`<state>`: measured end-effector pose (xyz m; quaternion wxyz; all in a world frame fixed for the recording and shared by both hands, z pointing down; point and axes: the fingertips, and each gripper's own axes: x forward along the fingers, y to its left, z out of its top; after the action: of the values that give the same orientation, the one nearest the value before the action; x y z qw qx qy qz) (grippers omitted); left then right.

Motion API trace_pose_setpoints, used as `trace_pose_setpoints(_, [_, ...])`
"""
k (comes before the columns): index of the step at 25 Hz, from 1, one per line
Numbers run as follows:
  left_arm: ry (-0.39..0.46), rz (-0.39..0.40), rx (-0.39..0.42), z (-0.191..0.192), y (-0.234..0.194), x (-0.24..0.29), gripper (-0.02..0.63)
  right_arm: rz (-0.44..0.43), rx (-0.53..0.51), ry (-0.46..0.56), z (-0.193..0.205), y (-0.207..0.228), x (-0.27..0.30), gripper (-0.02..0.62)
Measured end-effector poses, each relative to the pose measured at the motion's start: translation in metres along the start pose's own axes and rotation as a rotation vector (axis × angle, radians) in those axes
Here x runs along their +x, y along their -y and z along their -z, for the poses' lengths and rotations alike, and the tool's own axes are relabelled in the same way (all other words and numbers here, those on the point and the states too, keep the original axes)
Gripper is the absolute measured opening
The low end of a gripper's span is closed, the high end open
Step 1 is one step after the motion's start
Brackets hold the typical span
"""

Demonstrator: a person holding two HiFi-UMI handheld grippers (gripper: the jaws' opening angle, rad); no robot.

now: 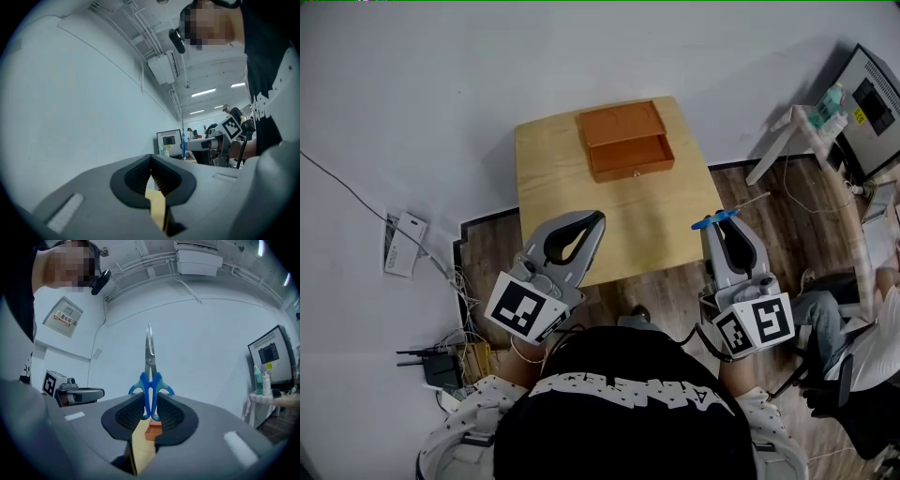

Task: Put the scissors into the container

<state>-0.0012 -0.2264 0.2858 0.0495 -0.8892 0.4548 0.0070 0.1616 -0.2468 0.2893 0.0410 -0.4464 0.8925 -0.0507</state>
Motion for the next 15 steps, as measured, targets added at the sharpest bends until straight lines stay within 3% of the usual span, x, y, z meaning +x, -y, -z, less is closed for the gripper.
trace_pose_setpoints(15, [-0.001, -0.040, 0.019, 0.001, -0.002, 0.024, 0.000, -0.044, 0.002, 0.006, -0.001, 0.026, 0.016, 0.097])
